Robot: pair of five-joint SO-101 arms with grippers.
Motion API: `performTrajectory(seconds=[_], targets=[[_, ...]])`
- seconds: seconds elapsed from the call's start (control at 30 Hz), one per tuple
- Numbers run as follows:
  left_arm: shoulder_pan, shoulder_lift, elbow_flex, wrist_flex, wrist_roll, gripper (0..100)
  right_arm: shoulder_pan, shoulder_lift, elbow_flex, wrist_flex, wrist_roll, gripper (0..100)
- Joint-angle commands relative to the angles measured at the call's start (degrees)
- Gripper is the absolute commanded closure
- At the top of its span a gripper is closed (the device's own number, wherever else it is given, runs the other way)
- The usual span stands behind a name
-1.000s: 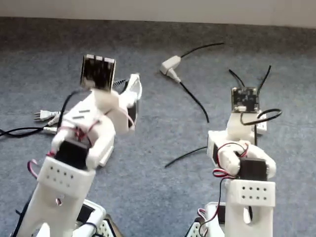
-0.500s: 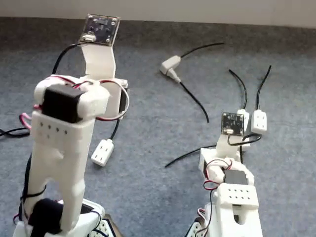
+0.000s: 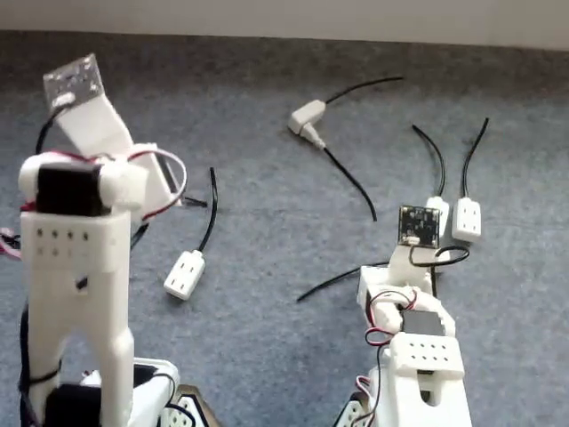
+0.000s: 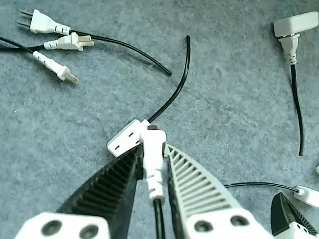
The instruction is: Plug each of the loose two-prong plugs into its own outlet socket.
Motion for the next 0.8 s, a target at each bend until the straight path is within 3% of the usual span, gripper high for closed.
performTrajectory(seconds=[0.0, 0.1, 0.33, 0.5, 0.67, 0.77], targets=[[0.0, -11.1, 8.2, 0.3, 0.9, 99, 0.3, -1.1, -0.1, -1.3, -0.6, 99.2], [2.7, -19.7, 16.6, -1.1, 1.1, 99, 0.3, -1.1, -0.1, -1.3, -0.6, 99.2], [1.7, -28.8, 31.4, -14.1, 11.8, 99, 0.3, -1.1, -0.1, -1.3, -0.6, 99.2], [1.7, -20.5, 28.6, -9.9, 15.3, 99, 0.3, -1.1, -0.1, -1.3, -0.6, 99.2], [1.7, -5.2, 19.1, 0.4, 16.7, 99, 0.3, -1.1, -0.1, -1.3, -0.6, 99.2], [1.7, 2.0, 18.1, 0.7, 16.5, 99, 0.3, -1.1, -0.1, -1.3, -0.6, 99.2]])
